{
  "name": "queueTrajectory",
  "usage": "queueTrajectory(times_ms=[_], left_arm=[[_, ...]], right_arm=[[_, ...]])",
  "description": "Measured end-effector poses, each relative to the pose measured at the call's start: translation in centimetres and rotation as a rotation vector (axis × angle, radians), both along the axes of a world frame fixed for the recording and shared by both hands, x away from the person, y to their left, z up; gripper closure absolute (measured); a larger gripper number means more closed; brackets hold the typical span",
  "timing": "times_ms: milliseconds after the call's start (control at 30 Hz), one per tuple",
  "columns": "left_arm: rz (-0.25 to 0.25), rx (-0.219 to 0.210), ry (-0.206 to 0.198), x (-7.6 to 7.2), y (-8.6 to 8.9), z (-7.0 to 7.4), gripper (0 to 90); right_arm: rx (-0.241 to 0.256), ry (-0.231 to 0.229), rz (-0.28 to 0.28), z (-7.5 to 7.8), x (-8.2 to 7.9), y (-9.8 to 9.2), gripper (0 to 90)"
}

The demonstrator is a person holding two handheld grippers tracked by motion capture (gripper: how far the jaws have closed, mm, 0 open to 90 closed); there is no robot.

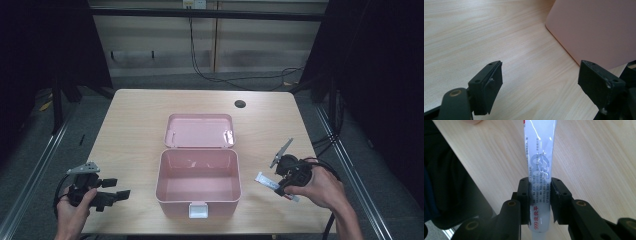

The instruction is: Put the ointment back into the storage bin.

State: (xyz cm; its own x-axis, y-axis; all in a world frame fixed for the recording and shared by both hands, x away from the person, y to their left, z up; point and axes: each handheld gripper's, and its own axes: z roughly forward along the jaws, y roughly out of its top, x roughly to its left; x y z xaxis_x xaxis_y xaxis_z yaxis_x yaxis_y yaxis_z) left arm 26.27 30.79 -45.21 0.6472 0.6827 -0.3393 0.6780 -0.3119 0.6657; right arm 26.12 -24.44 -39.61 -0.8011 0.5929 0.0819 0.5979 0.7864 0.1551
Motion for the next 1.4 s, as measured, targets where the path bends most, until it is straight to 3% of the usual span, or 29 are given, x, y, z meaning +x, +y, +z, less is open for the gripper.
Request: queueTrajectory(times_ms=[167,333,733,900,1400], left_arm=[[0.0,-0.001,0.0,0.0,0.0,0.0,19.7],[0.0,-0.001,0.0,0.0,0.0,0.0,19.7],[-0.002,0.0,0.002,0.0,0.0,0.0,19.7],[-0.003,0.003,0.002,0.1,0.1,0.0,19.7],[-0.002,-0.003,0.003,0.1,0.1,0.0,19.7]], right_arm=[[-0.012,-0.005,0.05,1.4,-0.1,0.2,71.6],[-0.006,0.0,0.055,2.8,0.0,0.5,71.6],[-0.013,0.028,0.118,4.2,0.5,0.8,71.5],[0.009,0.016,0.107,5.0,0.6,0.9,71.5],[0.047,-0.015,0.19,7.5,0.9,2.4,71.5]])
